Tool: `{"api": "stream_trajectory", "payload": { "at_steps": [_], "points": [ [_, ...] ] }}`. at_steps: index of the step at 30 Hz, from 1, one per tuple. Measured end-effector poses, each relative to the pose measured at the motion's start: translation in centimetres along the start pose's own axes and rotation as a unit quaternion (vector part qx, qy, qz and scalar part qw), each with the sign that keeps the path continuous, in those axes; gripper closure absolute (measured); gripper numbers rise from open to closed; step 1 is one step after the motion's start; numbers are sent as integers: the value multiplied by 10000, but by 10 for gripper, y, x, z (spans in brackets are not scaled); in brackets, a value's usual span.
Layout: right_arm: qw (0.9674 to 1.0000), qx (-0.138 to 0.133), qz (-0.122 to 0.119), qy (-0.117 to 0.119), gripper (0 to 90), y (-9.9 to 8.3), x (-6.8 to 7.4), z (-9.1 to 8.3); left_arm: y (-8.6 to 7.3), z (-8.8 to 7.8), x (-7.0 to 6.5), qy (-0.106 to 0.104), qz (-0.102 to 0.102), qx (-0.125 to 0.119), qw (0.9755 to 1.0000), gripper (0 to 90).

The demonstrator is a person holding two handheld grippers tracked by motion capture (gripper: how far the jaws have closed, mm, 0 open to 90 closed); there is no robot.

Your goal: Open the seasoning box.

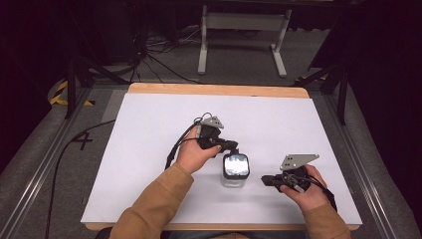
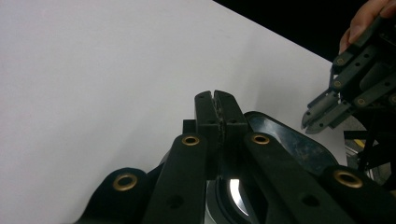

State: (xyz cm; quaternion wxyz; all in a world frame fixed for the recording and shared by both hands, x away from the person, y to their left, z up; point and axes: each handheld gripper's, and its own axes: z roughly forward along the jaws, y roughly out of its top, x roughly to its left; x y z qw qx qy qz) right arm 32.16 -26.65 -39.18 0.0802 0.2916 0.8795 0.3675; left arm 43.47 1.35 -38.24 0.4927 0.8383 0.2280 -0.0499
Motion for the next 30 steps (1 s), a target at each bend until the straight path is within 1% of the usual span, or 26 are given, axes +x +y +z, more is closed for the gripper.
{"api": "stream_trajectory", "payload": {
  "at_steps": [6,7,10,13,17,22,27,30],
  "points": [
    [9999,-91,-101,107,896,5,8,4,0,0,1,-9,-11,-9,10000,895],
    [9998,-111,-114,137,897,6,10,4,-1,1,1,-21,-38,-59,10000,895],
    [9995,-180,-139,217,897,9,13,7,-1,1,2,-27,-35,-67,10000,895],
    [9990,-277,-201,270,898,10,16,8,-1,1,2,-18,-34,-42,10000,895],
    [9980,-473,-254,345,900,14,19,9,-1,1,2,-43,-53,-62,10000,896],
    [9975,-544,-245,383,900,15,20,12,-2,1,3,-46,-52,-90,9999,895],
    [9963,-751,-211,373,900,17,21,12,-2,1,3,-65,-64,-71,9999,896],
    [9952,-889,-162,364,900,19,23,14,-2,2,3,-49,-62,-104,9999,896]
  ]
}}
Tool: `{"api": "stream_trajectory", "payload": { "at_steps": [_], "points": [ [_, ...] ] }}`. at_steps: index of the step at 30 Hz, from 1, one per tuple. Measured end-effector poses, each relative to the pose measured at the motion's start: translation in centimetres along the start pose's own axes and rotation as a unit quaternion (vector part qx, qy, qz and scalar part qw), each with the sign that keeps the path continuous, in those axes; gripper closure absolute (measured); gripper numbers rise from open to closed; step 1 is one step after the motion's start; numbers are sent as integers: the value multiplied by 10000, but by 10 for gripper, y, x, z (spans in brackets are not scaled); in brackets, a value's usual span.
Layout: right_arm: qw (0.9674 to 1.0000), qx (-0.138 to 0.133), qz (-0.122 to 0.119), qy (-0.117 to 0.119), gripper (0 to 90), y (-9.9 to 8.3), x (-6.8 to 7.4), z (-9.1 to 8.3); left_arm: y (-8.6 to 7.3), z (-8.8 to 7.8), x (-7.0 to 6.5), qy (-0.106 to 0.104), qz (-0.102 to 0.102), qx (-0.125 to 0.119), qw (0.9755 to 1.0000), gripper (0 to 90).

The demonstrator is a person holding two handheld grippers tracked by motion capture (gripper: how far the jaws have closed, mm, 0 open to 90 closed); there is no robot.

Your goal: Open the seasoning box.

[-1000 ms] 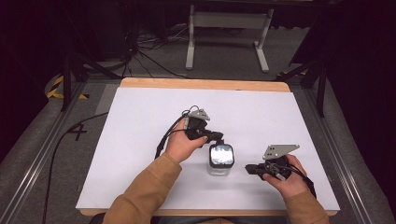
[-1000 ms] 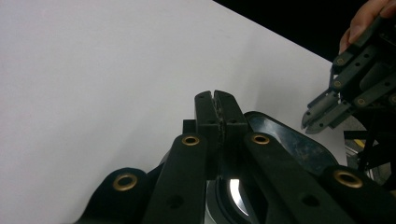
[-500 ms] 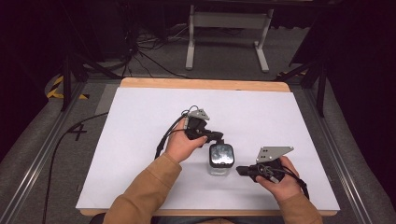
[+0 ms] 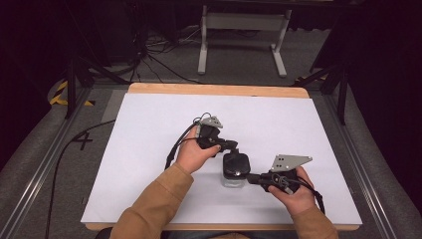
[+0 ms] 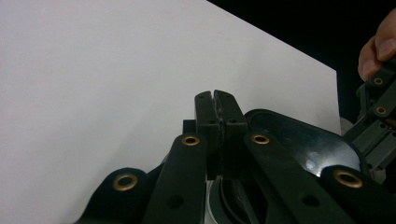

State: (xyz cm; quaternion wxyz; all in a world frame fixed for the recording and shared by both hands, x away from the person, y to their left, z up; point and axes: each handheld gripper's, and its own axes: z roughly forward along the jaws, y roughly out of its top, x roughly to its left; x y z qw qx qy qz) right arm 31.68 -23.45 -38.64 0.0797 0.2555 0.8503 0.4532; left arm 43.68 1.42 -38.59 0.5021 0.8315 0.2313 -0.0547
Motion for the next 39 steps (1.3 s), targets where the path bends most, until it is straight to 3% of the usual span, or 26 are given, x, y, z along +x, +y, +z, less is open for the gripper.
{"api": "stream_trajectory", "payload": {
  "at_steps": [4,7,9,13,22,27,31,36,39],
  "points": [
    [9999,-109,-13,-34,900,1,1,0,0,0,-1,35,75,22,10000,894],
    [9999,-141,8,-38,900,2,1,0,1,-3,-3,201,154,73,9997,854],
    [9998,-165,-17,-55,900,2,1,-1,3,-8,-5,217,151,-99,9996,835],
    [9998,-216,-32,-47,900,3,1,-2,6,-27,-10,243,193,-305,9991,856],
    [9991,-401,-125,-92,900,13,-2,-4,4,-72,-32,294,190,-371,9987,883],
    [9982,-583,-127,-111,900,19,-7,-6,0,-89,-47,251,281,-58,9993,890],
    [9974,-691,-133,-143,900,23,-10,-7,-3,-93,-57,228,452,218,9985,889],
    [9967,-792,-106,-175,900,28,-14,-9,-7,-91,-65,145,613,521,9967,893],
    [9963,-832,-89,-176,900,30,-16,-10,-11,-83,-67,79,609,681,9958,893]
  ]
}}
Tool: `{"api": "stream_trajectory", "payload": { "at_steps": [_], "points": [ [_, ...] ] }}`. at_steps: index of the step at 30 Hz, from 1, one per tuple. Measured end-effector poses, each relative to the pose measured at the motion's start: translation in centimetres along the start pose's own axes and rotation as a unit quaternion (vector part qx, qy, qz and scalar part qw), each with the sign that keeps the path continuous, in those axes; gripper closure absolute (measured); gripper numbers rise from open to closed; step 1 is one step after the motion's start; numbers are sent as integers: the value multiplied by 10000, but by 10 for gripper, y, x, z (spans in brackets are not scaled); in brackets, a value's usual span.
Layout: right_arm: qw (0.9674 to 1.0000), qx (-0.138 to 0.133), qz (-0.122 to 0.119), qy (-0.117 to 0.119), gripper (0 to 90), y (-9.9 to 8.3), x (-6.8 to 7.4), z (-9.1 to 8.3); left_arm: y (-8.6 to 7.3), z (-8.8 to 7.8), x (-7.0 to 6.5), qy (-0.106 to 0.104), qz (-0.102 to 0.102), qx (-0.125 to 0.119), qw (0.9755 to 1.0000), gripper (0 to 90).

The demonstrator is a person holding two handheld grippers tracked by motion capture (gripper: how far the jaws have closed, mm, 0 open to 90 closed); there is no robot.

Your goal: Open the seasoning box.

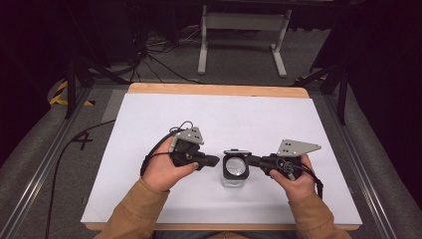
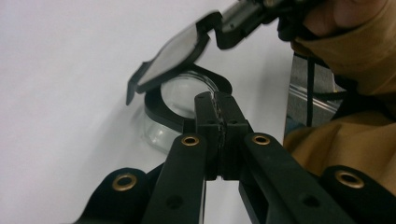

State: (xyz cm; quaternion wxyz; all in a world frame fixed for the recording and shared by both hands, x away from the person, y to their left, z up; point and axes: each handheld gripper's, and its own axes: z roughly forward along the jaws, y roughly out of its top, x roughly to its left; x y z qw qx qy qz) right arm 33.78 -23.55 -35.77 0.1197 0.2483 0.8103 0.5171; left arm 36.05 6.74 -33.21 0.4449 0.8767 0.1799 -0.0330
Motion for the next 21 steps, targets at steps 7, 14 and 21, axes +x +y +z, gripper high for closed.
{"api": "stream_trajectory", "payload": {
  "at_steps": [7,14,21],
  "points": [
    [10000,-54,52,-1,900,3,-4,2,-3,21,-5,-157,87,175,9997,895],
    [9999,-76,68,-29,900,3,-6,3,-7,48,-4,-269,86,265,9992,895],
    [9998,-138,138,-2,900,3,-8,7,-11,62,0,-200,1,69,9998,896]
  ]
}}
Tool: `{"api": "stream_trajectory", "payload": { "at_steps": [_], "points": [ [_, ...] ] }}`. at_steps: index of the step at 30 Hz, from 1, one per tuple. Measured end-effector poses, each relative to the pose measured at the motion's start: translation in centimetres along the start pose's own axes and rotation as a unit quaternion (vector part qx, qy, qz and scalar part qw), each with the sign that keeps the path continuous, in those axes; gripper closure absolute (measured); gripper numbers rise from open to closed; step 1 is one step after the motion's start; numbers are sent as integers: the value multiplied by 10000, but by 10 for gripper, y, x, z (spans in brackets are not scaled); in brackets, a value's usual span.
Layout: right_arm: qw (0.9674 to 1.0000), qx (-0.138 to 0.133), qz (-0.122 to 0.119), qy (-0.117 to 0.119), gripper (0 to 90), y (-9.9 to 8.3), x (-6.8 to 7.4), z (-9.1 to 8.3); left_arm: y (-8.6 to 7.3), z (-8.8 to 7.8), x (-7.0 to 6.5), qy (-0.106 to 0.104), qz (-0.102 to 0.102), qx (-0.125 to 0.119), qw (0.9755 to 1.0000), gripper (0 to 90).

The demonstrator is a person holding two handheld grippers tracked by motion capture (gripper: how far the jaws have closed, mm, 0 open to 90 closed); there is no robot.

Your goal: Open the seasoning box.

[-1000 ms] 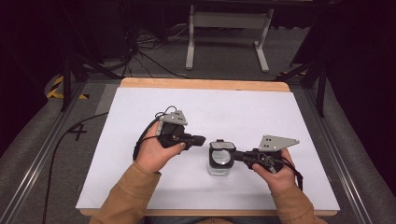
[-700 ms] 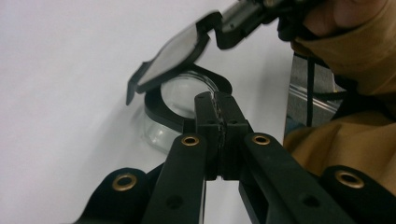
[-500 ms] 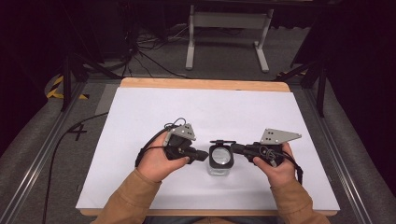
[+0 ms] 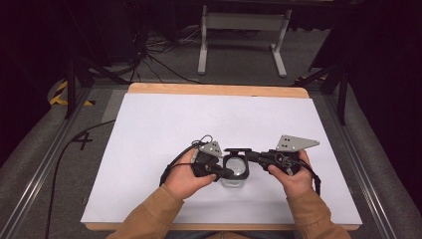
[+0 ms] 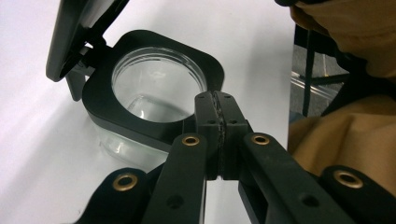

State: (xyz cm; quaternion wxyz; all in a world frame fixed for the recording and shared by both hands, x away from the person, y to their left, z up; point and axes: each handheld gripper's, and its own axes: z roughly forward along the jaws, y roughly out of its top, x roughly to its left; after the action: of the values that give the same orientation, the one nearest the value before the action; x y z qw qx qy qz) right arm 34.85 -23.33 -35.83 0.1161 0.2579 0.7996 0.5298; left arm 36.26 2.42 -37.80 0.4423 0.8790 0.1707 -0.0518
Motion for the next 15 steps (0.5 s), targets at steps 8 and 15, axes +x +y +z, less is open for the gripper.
{"api": "stream_trajectory", "payload": {
  "at_steps": [8,15],
  "points": [
    [9999,-83,10,-77,900,0,-3,2,-4,6,3,44,-80,-347,9994,896],
    [9996,-158,-7,-217,900,0,-8,4,-5,8,3,89,-78,-413,9991,896]
  ]
}}
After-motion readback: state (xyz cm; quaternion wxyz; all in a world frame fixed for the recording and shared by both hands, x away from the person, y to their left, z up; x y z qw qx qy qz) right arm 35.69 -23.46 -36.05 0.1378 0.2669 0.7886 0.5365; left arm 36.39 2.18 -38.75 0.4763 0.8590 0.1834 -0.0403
